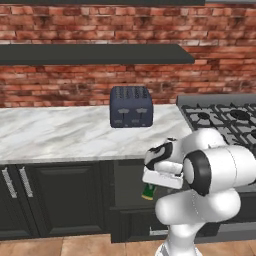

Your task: Restock the sink supplies by placing the sponge and soap dispenser on the counter and next to the sink. Make sure the soap dispenser is upright.

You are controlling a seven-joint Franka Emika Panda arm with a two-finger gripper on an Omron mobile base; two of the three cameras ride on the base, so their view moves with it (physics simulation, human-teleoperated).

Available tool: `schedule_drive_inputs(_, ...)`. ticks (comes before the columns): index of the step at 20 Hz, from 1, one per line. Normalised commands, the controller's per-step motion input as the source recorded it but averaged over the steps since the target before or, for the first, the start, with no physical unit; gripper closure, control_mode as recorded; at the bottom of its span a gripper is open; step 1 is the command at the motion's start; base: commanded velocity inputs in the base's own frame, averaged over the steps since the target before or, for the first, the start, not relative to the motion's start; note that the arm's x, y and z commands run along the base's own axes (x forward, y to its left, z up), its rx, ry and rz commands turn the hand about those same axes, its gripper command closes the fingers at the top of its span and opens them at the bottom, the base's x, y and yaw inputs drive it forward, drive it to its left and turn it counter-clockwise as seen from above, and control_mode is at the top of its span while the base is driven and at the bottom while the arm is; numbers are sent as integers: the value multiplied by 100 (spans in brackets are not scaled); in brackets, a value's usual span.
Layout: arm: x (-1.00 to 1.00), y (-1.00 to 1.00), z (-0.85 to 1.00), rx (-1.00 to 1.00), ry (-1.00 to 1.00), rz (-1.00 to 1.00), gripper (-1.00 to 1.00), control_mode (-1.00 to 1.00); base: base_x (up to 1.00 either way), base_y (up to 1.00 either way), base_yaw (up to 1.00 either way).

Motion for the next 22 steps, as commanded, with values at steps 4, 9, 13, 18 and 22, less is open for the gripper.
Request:
schedule_drive_inputs(4,1,0,-42,-10,-3,-10,-100,-100,0,0,0)
schedule_drive_inputs(9,2,0,-22,-5,-5,-3,-100,-100,0,0,0)
schedule_drive_inputs(13,7,0,-19,-1,-3,-1,-100,-100,0,0,0)
schedule_drive_inputs(18,17,0,-23,0,-1,0,-100,-100,0,0,0)
schedule_drive_inputs(22,22,0,-10,0,-1,0,-100,-100,0,0,0)
